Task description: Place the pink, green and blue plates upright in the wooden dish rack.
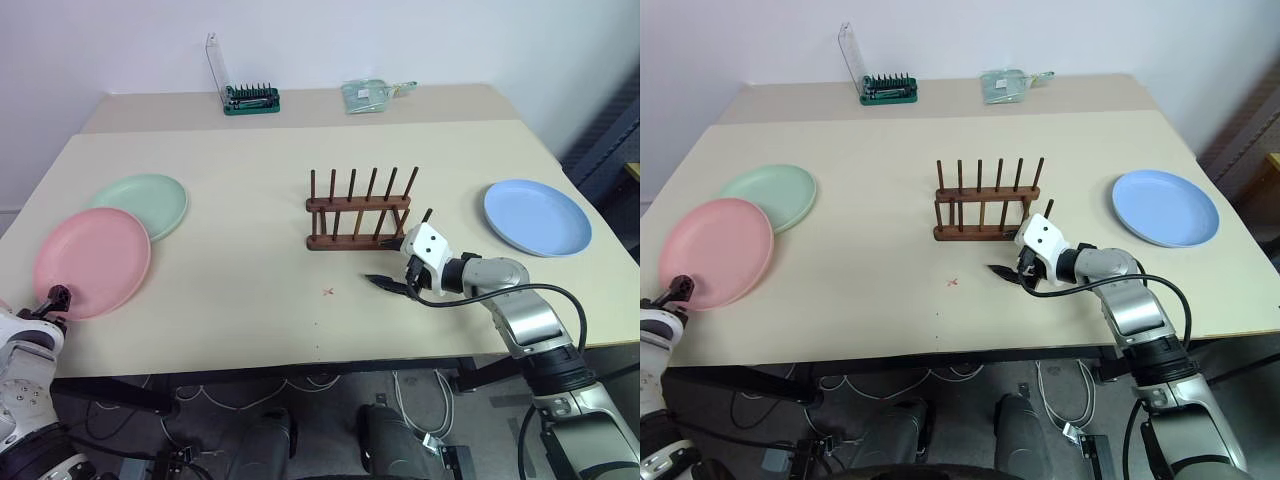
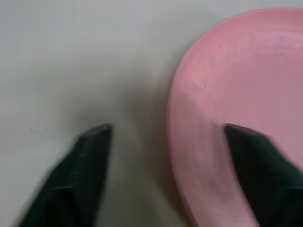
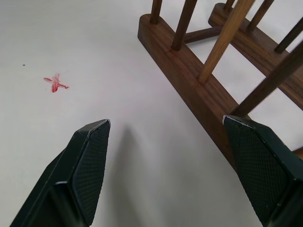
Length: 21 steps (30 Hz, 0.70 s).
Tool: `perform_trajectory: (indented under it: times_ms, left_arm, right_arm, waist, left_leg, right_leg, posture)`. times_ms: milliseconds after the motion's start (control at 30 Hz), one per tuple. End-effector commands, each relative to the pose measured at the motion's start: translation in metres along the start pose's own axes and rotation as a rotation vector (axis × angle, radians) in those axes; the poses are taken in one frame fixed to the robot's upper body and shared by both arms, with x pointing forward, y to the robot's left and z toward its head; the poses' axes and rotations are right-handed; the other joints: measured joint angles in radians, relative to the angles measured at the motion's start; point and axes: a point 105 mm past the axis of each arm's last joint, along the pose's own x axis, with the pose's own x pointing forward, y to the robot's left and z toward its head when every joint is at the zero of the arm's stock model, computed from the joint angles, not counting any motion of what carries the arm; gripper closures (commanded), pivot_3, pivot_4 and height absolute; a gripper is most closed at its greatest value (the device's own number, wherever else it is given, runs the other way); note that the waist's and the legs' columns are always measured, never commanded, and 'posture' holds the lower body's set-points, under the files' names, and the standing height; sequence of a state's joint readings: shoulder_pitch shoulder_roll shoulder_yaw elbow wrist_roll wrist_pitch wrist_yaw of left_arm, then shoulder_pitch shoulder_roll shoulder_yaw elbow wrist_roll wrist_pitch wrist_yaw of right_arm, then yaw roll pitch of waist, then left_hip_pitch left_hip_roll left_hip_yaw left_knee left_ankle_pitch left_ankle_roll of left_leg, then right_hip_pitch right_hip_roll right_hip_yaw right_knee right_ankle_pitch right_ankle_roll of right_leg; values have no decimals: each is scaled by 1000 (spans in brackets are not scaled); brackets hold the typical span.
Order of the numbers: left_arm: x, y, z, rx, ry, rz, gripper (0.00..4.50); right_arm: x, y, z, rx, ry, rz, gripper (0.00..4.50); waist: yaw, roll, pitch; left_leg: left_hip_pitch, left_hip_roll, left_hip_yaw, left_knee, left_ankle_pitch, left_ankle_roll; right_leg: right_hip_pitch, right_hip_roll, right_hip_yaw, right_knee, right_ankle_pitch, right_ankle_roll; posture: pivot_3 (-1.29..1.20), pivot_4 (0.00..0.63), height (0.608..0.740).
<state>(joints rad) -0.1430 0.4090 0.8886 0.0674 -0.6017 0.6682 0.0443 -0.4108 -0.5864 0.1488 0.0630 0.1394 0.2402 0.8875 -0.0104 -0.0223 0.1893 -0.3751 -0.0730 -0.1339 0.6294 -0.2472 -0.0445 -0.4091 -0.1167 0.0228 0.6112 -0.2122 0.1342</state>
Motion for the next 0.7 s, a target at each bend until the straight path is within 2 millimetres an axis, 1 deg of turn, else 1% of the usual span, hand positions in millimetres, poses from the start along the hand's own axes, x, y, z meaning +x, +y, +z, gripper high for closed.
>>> perform_trajectory:
  times_ms: [33, 133, 167, 200, 233, 367, 433, 467, 500, 533, 567, 633, 700]
  left_arm:
    - [3, -8, 2, -2, -13, -22, 2809]
    - [4, -9, 1, -27, -22, -27, 4268]
    - [4, -9, 0, -54, -33, -29, 4398]
    - [5, -10, 0, -73, -41, -31, 4398]
    - [3, -16, 2, -81, -66, -67, 4398]
    - [-5, -50, 9, -70, -116, -249, 4398]
    - [-9, -62, 15, -84, -150, -310, 4398]
    - [-13, -73, 23, -89, -185, -352, 4398]
    - [-17, -88, 32, -76, -219, -406, 4467]
    - [-21, -98, 37, -66, -242, -443, 4500]
    - [-25, -113, 44, -51, -262, -485, 4500]
    - [-32, -147, 57, -5, -305, -564, 4500]
    - [-39, -189, 67, 41, -331, -627, 4500]
  right_arm:
    - [-4, -2, 10, -33, -33, -23, 632]
    - [-5, 0, 10, -27, -39, -26, 632]
    - [-6, 0, 10, -24, -42, -27, 632]
    - [-7, 1, 10, -23, -43, -27, 632]
    - [-9, 1, 9, -22, -44, -32, 632]
    - [-19, -2, 8, -25, -36, -46, 632]
    - [-24, -1, 11, -22, -36, -33, 632]
    - [-27, -2, 17, -6, -51, -22, 632]
    - [-29, -2, 27, -8, -74, 0, 371]
    - [-31, -1, 35, -11, -89, 16, 93]
    - [-31, -1, 46, -39, -113, 25, 23]
    - [-28, -6, 73, -154, -165, -7, 23]
    - [-21, -10, 98, -279, -203, -41, 23]
  waist:
    - [0, 0, 0]
    - [-2, 0, 0]
    - [-1, 0, 0]
    - [-1, 1, 0]
    - [-1, 1, 0]
    - [1, 0, 0]
    - [2, 0, 0]
    - [1, 0, 0]
    - [0, 0, 0]
    - [0, -1, 1]
    - [0, -2, 1]
    - [0, -2, 2]
    - [0, -2, 3]
  left_leg:
    - [0, 0, 0, 0, 0, 0]
    - [0, 0, 0, 0, 0, 0]
    - [0, 0, 0, 0, 0, 0]
    - [0, 0, 0, 0, 0, 0]
    - [0, 0, 0, 0, 0, 0]
    - [-1, 0, 0, 0, 0, 0]
    - [-1, 0, 0, 0, 0, 0]
    - [-1, 0, 0, 0, 0, 0]
    - [-1, 0, 0, 0, 0, 0]
    - [-1, 0, 0, 0, 0, 0]
    - [-1, 0, 0, 0, 0, 0]
    - [-1, 1, 0, 0, 0, 0]
    - [-2, 1, 0, 1, 0, 0]
  right_leg:
    - [0, 0, 0, 0, 0, 0]
    - [0, 0, 0, 0, 0, 0]
    - [0, 0, 0, 0, 0, 0]
    - [0, 0, 0, 0, 0, 0]
    - [0, 0, 0, 0, 0, 0]
    - [0, 0, 0, -1, 0, 0]
    - [0, 0, 0, -1, 0, 0]
    - [0, 0, 0, -1, -1, -2]
    - [0, 0, 0, -2, -2, -3]
    - [0, 0, 0, -2, -2, -3]
    - [0, 0, 0, -2, -2, -3]
    - [0, 1, 0, -2, -2, -3]
    - [0, 1, 0, -2, -1, -2]
  posture:
    - [0, 150, 740]
    - [0, 150, 740]
    - [0, 150, 740]
    - [0, 150, 740]
    - [0, 150, 740]
    - [0, 150, 740]
    - [0, 150, 740]
    - [0, 150, 740]
    - [0, 150, 740]
    - [0, 150, 740]
    - [0, 150, 740]
    - [0, 150, 740]
    - [0, 150, 740]
